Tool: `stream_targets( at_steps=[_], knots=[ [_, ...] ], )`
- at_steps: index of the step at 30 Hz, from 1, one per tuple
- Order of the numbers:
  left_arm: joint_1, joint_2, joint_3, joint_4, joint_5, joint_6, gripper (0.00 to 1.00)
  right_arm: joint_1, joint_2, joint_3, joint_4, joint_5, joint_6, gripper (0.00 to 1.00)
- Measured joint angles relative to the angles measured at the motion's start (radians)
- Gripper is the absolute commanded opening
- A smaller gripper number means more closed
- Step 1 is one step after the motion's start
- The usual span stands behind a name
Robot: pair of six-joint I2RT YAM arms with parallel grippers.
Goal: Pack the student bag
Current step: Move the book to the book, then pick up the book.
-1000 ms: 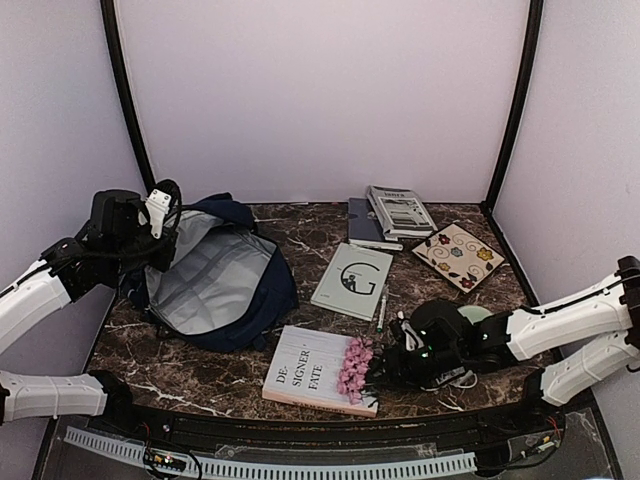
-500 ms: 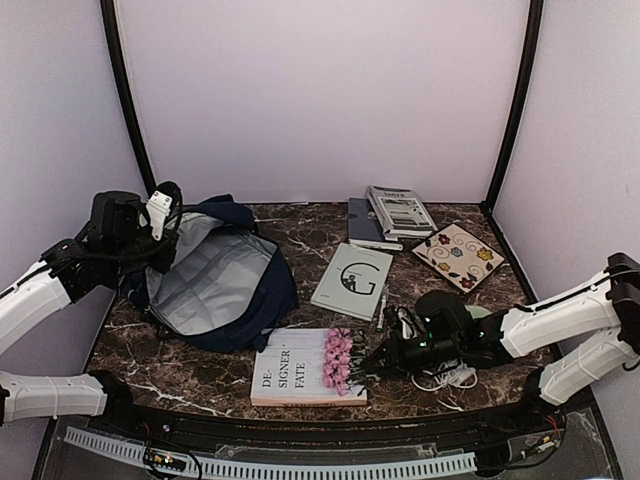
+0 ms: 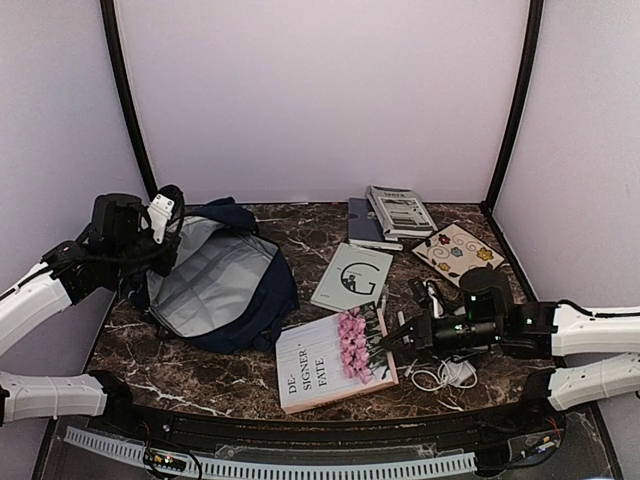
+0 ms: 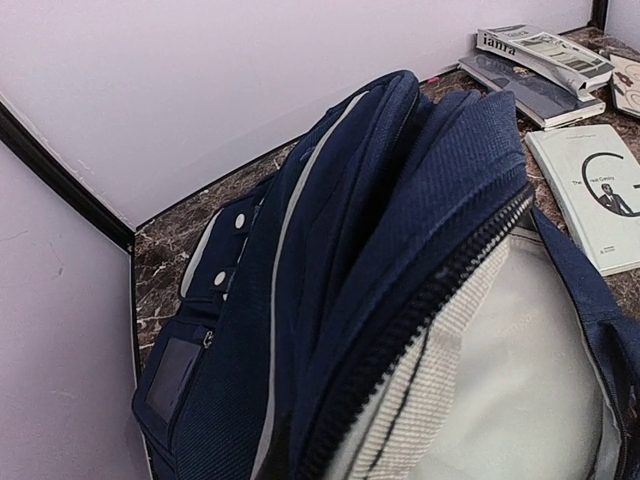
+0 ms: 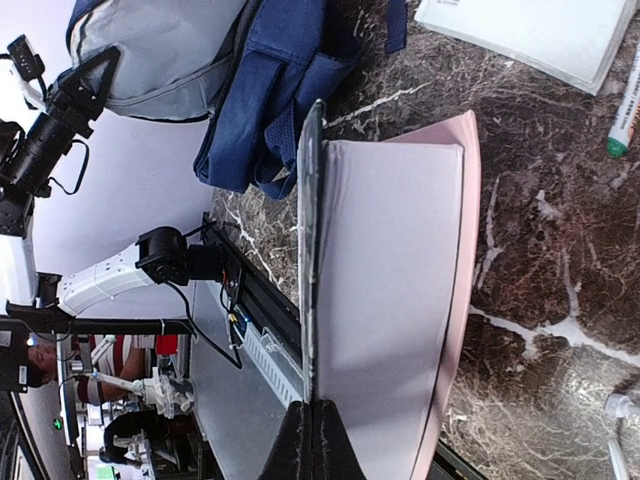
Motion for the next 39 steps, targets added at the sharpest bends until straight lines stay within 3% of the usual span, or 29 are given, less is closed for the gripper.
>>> stream_targets(
  at_steps=[9,23,24,28,30,31,32,39],
  knots=[
    [0.0,0.0,-0.006,0.002,0.014,0.003,0.0,-0.026,0.102,0.056,-0.146,0.066,-0.058,0.0],
    [0.0,0.006,-0.006,0.002,0.02,0.009,0.0,-0.325,0.538,0.461,-0.245,-0.006,-0.438,0.0],
    [0.0,0.006,-0.006,0.002,0.02,0.01,0.0,-0.338,0.566,0.476,-0.252,-0.006,-0.455,0.04],
    [0.0,0.006,-0.006,0.001,0.02,0.011,0.0,-0.381,0.64,0.513,-0.304,0.006,-0.529,0.54],
    [0.0,0.008,-0.006,0.002,0.021,0.011,0.0,-0.4,0.653,0.529,-0.337,0.015,-0.557,0.68],
    [0.0,0.008,-0.006,0.002,0.021,0.011,0.0,-0.407,0.655,0.534,-0.349,0.021,-0.565,0.88],
    [0.0,0.011,-0.006,0.002,0.022,0.011,0.0,-0.42,0.655,0.537,-0.358,0.023,-0.582,0.99],
    [0.0,0.028,-0.006,0.002,0.032,0.01,0.0,-0.478,0.661,0.502,-0.364,-0.058,-0.645,0.97]
  ],
)
